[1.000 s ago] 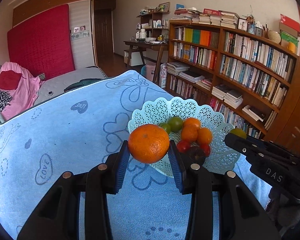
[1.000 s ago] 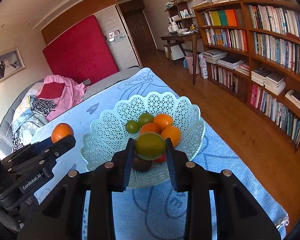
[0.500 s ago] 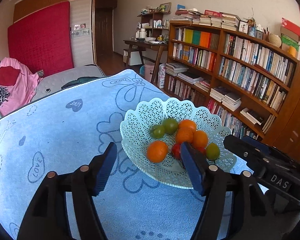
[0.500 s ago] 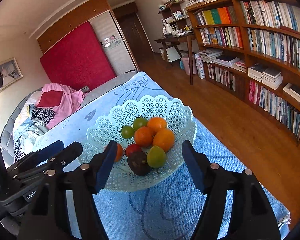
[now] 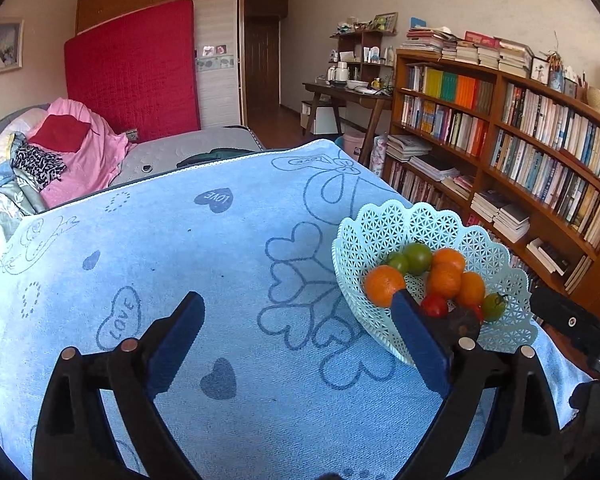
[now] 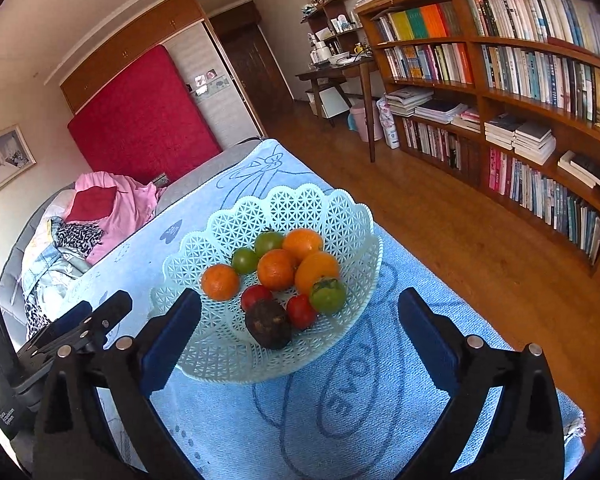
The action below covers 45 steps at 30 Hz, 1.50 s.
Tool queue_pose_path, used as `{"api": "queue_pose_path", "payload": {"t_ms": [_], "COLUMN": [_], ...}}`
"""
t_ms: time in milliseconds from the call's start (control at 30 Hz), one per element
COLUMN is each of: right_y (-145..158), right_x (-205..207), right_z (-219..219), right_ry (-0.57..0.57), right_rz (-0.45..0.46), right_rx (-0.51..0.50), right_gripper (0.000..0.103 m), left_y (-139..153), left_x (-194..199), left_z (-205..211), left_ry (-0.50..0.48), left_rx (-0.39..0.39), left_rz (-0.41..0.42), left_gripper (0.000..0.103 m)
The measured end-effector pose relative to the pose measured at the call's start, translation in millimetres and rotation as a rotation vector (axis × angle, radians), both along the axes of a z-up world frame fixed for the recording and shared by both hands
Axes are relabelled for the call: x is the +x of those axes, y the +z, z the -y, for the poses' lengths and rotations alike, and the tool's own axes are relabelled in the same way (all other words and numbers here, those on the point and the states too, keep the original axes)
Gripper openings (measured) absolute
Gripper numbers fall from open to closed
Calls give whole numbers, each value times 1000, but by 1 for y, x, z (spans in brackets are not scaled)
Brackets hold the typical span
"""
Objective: Organize fruits
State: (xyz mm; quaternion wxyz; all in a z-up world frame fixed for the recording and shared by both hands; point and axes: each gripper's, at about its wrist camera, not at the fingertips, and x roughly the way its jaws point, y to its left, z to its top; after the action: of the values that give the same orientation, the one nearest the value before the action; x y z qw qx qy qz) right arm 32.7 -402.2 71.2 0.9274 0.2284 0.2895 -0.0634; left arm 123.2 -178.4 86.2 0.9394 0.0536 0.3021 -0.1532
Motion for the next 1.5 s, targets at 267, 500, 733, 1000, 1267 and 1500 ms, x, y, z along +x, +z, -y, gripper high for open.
{"api": "queue_pose_path", "payload": {"t_ms": [267,500,733,1000,1267,1500], "right_y": [6,21,31,22,11,7], "right_x": [3,-4,-10,-23,-24,-21], "right_z": [-5,-17,-23,-33,-38,-47], "right_ry": [54,79,89,93,77,122], "right_rz": [-23,-1,15,-12,-29,-34], "right_rx": [-41,-128,-150,-219,-270,-289], "right_gripper": [100,100,100,100,100,100], "left_y": [-3,6,10,7,-1,-3], "left_x": [-5,-10,-19,-33,-40,-43], "left_z": [1,-8,-12,-1,4,6], "left_ry": [14,33,28,3,-12,3], "left_rx": [89,94,81,113,138,158], "left_rz": [36,72,85,107,121,153], "left_gripper": [96,96,96,96,96,96]}}
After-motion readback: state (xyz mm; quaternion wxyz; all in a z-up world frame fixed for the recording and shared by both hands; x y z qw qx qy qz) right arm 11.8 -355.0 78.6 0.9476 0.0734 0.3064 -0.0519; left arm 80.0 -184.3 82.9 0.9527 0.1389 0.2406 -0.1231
